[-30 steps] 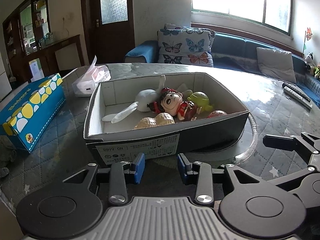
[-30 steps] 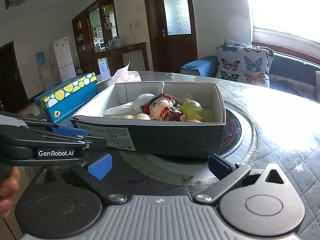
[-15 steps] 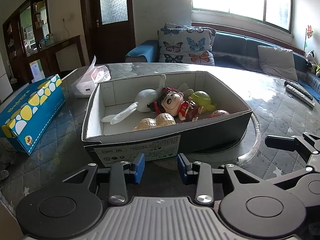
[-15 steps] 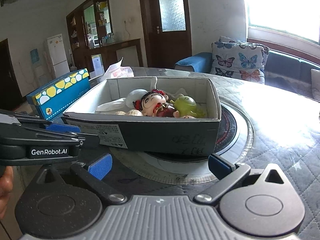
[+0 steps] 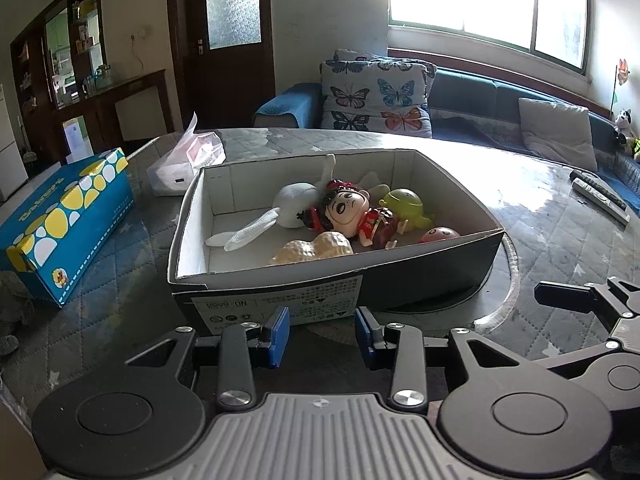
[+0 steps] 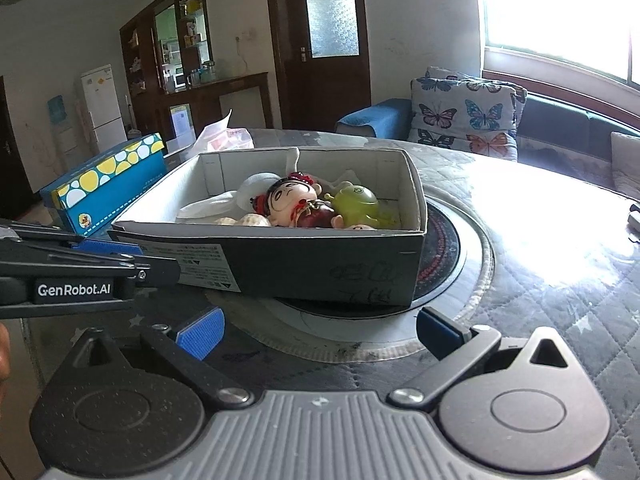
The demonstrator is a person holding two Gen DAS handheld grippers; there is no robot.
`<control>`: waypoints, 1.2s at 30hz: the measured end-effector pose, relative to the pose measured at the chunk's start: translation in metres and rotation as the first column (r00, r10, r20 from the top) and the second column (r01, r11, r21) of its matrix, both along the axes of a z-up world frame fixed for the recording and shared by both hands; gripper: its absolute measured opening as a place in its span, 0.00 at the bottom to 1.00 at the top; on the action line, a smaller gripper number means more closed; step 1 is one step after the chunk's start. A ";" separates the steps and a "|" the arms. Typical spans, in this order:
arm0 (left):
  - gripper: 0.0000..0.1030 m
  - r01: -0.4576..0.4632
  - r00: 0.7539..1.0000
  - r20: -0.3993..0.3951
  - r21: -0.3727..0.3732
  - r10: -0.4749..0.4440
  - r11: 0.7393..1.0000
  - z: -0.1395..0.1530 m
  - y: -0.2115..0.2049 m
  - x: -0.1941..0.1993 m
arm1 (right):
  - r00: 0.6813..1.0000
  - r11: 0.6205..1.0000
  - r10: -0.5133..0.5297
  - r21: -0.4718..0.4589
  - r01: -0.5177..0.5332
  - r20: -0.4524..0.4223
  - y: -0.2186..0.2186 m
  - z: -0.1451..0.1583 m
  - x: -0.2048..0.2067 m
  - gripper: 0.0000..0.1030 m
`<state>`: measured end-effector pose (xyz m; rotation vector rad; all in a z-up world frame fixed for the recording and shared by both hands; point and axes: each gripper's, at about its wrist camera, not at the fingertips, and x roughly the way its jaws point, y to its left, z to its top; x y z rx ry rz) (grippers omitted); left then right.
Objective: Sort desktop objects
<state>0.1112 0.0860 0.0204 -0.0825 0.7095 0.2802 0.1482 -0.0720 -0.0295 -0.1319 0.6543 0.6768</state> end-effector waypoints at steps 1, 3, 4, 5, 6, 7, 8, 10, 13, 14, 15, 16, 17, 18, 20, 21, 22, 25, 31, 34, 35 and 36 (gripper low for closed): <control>0.38 0.000 1.000 0.000 -0.001 0.000 1.000 0.000 -0.001 0.000 | 1.000 1.000 -0.002 0.000 0.002 -0.002 0.000 0.000 0.000 1.00; 0.38 0.001 1.000 0.000 0.000 -0.001 1.000 0.000 -0.001 0.000 | 1.000 1.000 -0.006 -0.001 0.006 -0.008 -0.002 -0.001 0.002 1.00; 0.38 0.002 1.000 0.000 0.001 -0.002 1.000 -0.001 -0.002 0.000 | 1.000 1.000 -0.007 -0.001 0.007 -0.011 -0.002 -0.002 0.002 1.00; 0.38 0.002 1.000 -0.001 0.001 -0.002 1.000 -0.001 -0.002 0.000 | 1.000 1.000 -0.010 -0.001 0.010 -0.013 -0.003 -0.002 0.003 1.00; 0.38 0.003 1.000 -0.001 0.001 -0.003 1.000 -0.001 -0.003 0.000 | 1.000 1.000 -0.012 -0.001 0.012 -0.016 -0.004 -0.002 0.003 1.00; 0.38 0.003 1.000 -0.001 0.002 -0.003 1.000 -0.001 -0.003 0.000 | 1.000 1.000 -0.014 -0.002 0.013 -0.017 -0.004 -0.002 0.004 1.00; 0.38 0.004 1.000 -0.001 0.002 -0.004 1.000 -0.001 -0.004 0.000 | 1.000 1.000 -0.014 -0.002 0.014 -0.018 -0.004 -0.002 0.004 1.00; 0.37 0.005 1.000 -0.002 0.003 -0.005 1.000 -0.002 -0.005 -0.001 | 1.000 1.000 -0.013 -0.006 0.013 -0.016 -0.004 -0.002 0.005 1.00; 0.37 0.006 1.000 -0.002 0.004 -0.006 1.000 -0.002 -0.006 -0.001 | 1.000 1.000 -0.012 -0.014 0.012 -0.014 -0.003 -0.002 0.006 1.00; 0.37 0.005 1.000 -0.002 0.004 -0.005 1.000 -0.002 -0.006 0.000 | 1.000 1.000 -0.011 -0.016 0.010 -0.014 -0.002 -0.002 0.006 1.00; 0.37 0.004 1.000 -0.001 0.004 -0.004 1.000 -0.002 -0.006 0.000 | 1.000 1.000 -0.010 -0.017 0.010 -0.014 -0.002 -0.002 0.007 1.00; 0.37 0.003 1.000 -0.001 0.005 -0.003 1.000 -0.001 -0.005 0.001 | 1.000 1.000 -0.009 -0.019 0.008 -0.015 -0.001 -0.002 0.007 1.00; 0.37 0.002 1.000 -0.001 0.006 -0.002 1.000 -0.001 -0.005 0.002 | 1.000 1.000 -0.008 -0.021 0.008 -0.016 0.000 -0.003 0.008 1.00; 0.37 0.001 1.000 -0.001 0.006 -0.001 1.000 -0.001 -0.004 0.002 | 1.000 1.000 -0.008 -0.022 0.007 -0.016 0.001 -0.003 0.009 1.00; 0.37 -0.001 1.000 -0.001 0.007 0.001 1.000 0.000 -0.002 0.004 | 1.000 1.000 -0.007 -0.025 0.007 -0.017 0.003 -0.003 0.011 1.00; 0.37 -0.002 1.000 -0.002 0.008 0.002 1.000 0.000 -0.001 0.005 | 1.000 1.000 -0.007 -0.025 0.007 -0.018 0.003 -0.003 0.012 1.00; 0.37 -0.004 1.000 -0.003 0.008 0.004 1.000 0.000 0.000 0.006 | 1.000 1.000 -0.008 -0.025 0.007 -0.019 0.004 -0.003 0.013 1.00; 0.37 -0.005 1.000 -0.007 0.008 0.005 1.000 -0.001 0.002 0.010 | 1.000 1.000 -0.004 -0.029 0.003 -0.024 0.008 -0.005 0.017 1.00; 0.37 -0.005 1.000 -0.018 0.004 0.005 1.000 -0.003 0.006 0.018 | 1.000 0.999 0.001 -0.035 -0.002 -0.031 0.014 -0.006 0.025 1.00; 0.37 -0.006 1.000 -0.024 0.003 0.006 1.000 -0.004 0.008 0.021 | 0.999 0.999 0.001 -0.038 -0.003 -0.034 0.016 -0.007 0.029 1.00; 0.37 -0.007 1.000 -0.026 0.003 0.007 1.000 -0.004 0.008 0.022 | 0.999 0.999 0.001 -0.038 -0.002 -0.036 0.017 -0.007 0.031 1.00; 0.37 -0.008 1.000 -0.028 0.004 0.008 1.000 -0.005 0.009 0.023 | 0.999 0.999 0.001 -0.039 -0.003 -0.038 0.018 -0.008 0.032 1.00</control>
